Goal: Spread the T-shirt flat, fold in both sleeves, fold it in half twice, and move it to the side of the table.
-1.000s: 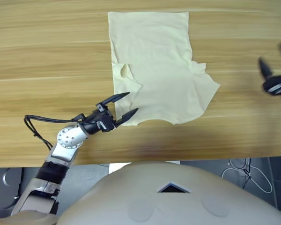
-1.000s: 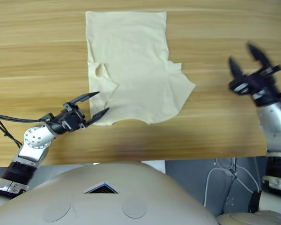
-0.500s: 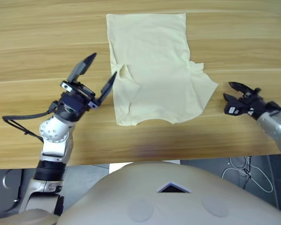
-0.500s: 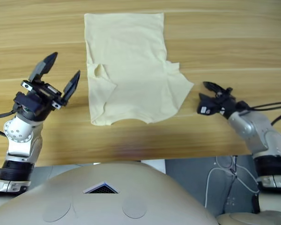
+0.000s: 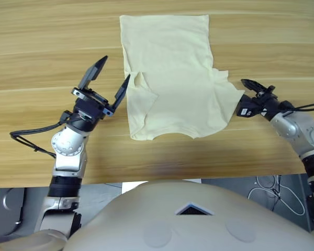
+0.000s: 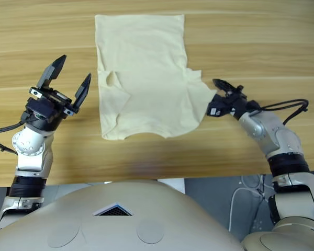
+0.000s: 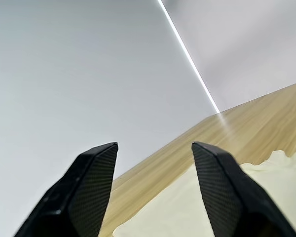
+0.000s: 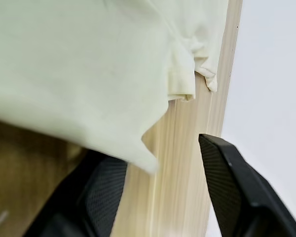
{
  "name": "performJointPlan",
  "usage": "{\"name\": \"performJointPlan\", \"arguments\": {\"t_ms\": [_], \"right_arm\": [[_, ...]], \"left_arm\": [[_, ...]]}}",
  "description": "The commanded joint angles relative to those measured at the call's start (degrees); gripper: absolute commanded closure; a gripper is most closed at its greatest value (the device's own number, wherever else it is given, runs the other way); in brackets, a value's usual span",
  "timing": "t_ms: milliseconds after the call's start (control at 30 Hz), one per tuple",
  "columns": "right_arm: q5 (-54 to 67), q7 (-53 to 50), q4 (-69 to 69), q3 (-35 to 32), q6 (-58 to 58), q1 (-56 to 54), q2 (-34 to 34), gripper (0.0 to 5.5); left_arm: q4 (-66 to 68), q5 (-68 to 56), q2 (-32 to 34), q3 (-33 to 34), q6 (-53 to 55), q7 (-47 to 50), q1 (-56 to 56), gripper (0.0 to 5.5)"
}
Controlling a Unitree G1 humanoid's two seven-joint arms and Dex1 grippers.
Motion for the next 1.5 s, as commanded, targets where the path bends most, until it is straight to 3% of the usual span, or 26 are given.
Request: {"name": "performJointPlan", "arguments": {"t_ms": [33,367,1033,1500], "right_arm": [[-0.61,1.01,2.18,1.95,-0.07,1.51,-0.87,3.76],[-0.23,-0.75,4.08,2.84,-0.72,1.18,-0.62,5.46],[3.09,-14.74,-0.94,-0.21,-4.98,-0.85,3.32,5.49],[4.47,-9.87,-8.16,1.77,-6.63,0.52,7.30,5.49]], "left_arm": [[0.18,0.90,0.03,-0.85,-0.45,-1.23,0.23,2.66],[-0.30,0.41,0.04,-1.12,-0.69,-2.05,0.40,2.66],[3.36,4.53,1.40,0.00,-1.87,-2.23,-1.55,2.66],[6.78,5.61,1.26,-1.86,-3.82,-3.23,-2.41,2.66]]}}
